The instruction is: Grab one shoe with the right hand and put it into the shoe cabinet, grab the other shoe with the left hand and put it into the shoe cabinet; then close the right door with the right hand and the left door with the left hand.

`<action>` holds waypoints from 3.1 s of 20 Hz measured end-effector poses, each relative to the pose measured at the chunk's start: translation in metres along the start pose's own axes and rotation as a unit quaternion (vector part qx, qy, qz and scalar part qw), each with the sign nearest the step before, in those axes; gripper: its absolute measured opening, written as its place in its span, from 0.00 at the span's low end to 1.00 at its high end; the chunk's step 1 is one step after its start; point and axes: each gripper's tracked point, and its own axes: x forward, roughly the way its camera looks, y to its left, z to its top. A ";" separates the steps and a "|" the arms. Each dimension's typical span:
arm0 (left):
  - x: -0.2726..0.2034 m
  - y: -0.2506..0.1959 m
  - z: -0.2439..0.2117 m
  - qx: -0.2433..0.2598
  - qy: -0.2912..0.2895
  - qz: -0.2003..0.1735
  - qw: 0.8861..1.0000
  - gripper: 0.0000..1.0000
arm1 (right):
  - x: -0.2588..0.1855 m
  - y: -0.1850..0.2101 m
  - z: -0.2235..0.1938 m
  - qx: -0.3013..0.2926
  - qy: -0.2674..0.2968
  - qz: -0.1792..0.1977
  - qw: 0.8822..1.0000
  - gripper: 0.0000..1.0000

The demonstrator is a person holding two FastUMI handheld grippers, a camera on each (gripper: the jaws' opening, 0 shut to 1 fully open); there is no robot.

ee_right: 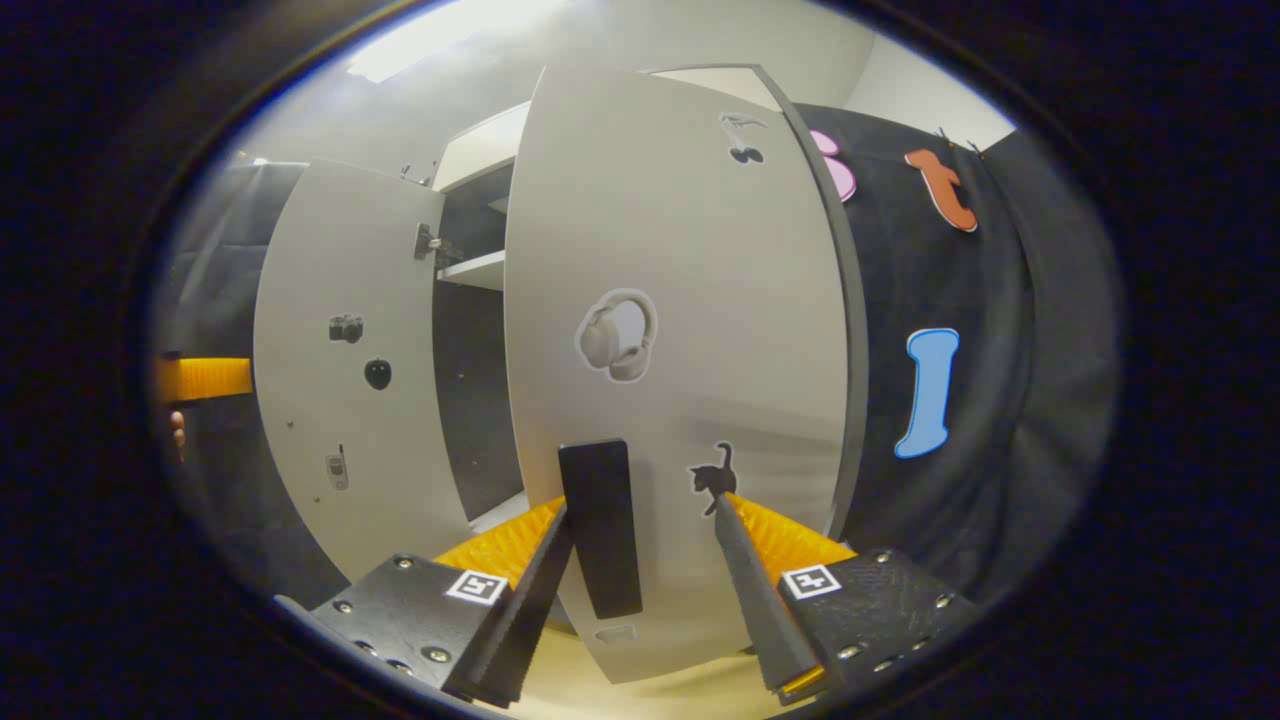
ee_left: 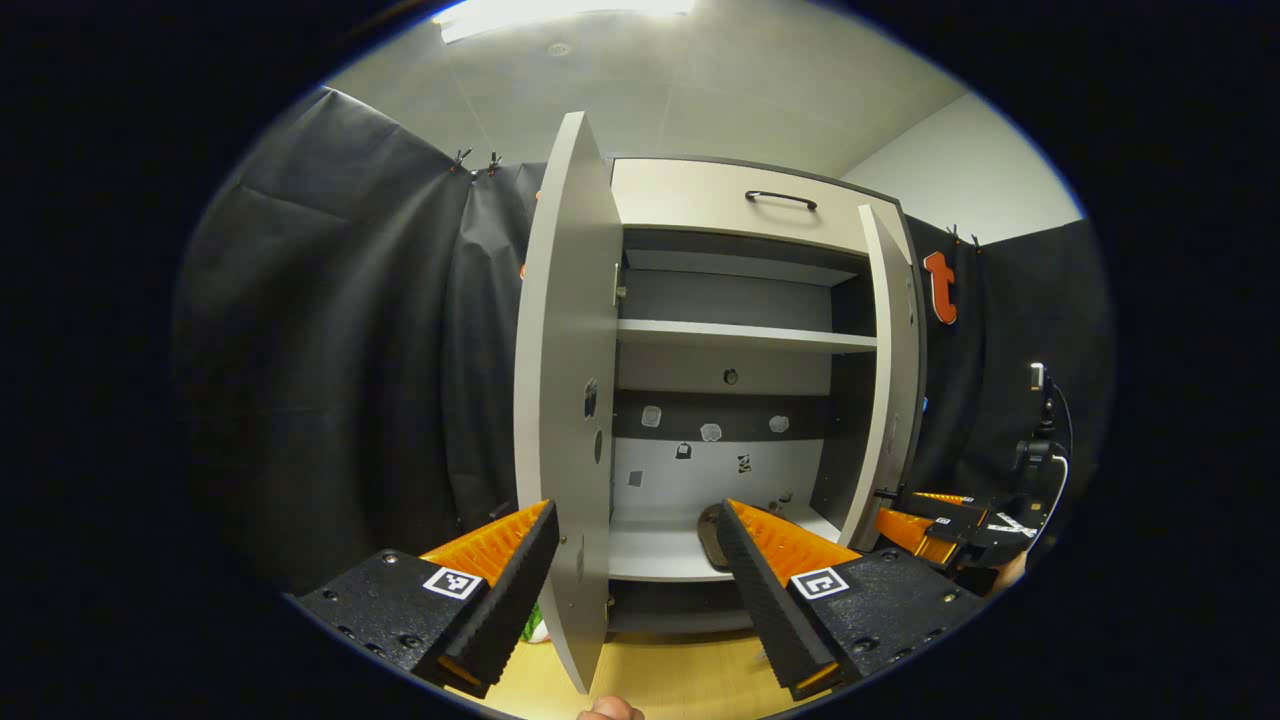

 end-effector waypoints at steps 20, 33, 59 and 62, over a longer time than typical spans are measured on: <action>-0.021 0.057 0.028 -0.010 -0.020 0.049 0.999 0.96 | 0.066 0.018 -0.003 0.010 0.002 -0.020 1.000 0.86; -0.037 0.117 0.016 -0.028 -0.006 0.125 0.992 0.93 | 0.100 0.023 -0.002 -0.003 -0.002 -0.048 0.999 0.85; 0.001 0.133 -0.071 -0.025 0.048 0.092 0.994 0.94 | 0.108 0.025 -0.008 -0.022 -0.003 -0.080 0.997 0.88; 0.015 0.126 -0.083 -0.022 0.063 0.069 0.995 0.97 | 0.095 0.026 -0.005 -0.018 -0.009 -0.077 0.997 0.88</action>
